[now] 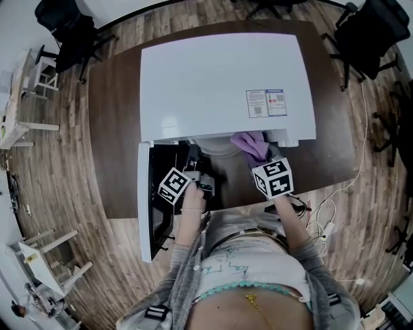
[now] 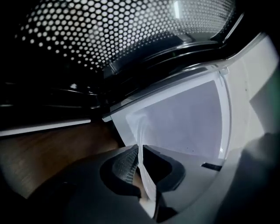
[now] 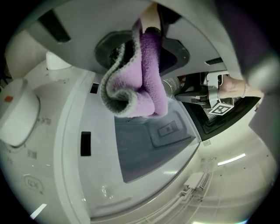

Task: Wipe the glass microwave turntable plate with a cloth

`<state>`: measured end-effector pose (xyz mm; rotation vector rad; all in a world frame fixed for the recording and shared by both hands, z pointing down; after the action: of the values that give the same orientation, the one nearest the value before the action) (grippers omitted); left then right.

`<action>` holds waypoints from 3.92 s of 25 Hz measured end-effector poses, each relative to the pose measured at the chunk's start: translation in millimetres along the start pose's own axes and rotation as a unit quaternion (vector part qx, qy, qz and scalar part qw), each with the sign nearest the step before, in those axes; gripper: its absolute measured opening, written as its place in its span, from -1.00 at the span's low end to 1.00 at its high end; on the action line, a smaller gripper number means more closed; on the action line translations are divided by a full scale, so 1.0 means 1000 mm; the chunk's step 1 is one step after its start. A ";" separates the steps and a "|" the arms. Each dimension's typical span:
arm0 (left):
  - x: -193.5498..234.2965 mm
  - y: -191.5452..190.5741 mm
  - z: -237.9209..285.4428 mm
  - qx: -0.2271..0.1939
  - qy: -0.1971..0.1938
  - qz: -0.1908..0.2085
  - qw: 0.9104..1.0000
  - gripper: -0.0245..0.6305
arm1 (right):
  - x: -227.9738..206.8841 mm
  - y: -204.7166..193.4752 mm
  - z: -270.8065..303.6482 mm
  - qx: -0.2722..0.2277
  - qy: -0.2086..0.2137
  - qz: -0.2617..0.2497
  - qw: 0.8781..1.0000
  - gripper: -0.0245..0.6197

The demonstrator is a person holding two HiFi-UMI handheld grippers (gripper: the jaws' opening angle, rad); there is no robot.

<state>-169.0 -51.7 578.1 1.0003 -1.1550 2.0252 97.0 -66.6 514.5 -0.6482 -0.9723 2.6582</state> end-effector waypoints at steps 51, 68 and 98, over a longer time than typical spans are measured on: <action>-0.095 -0.034 -0.017 0.133 -0.067 0.494 0.857 -0.89 | 0.022 -0.003 -0.024 -0.022 0.008 -0.023 0.999 -0.54; -0.139 -0.016 -0.030 0.111 -0.138 0.523 0.834 -0.89 | 0.058 0.022 -0.048 -0.098 0.045 -0.026 0.994 -0.54; -0.191 0.019 -0.056 0.059 -0.218 0.525 0.820 -0.89 | 0.089 0.043 -0.094 -0.172 0.049 -0.045 0.983 -0.55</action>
<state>-98.3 -34.1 392.0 1.0148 -2.2063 2.7840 61.3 -15.0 393.5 -0.7773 -1.4115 2.3747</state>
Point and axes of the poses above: the fingertips, and each gripper's own axes: z forward along the fingers, x to its left, y out of its top, the point moved 9 cm from there along -z, backward along the fingers, and after that the axes turned 11 degrees about z, right-handed, at the moved point
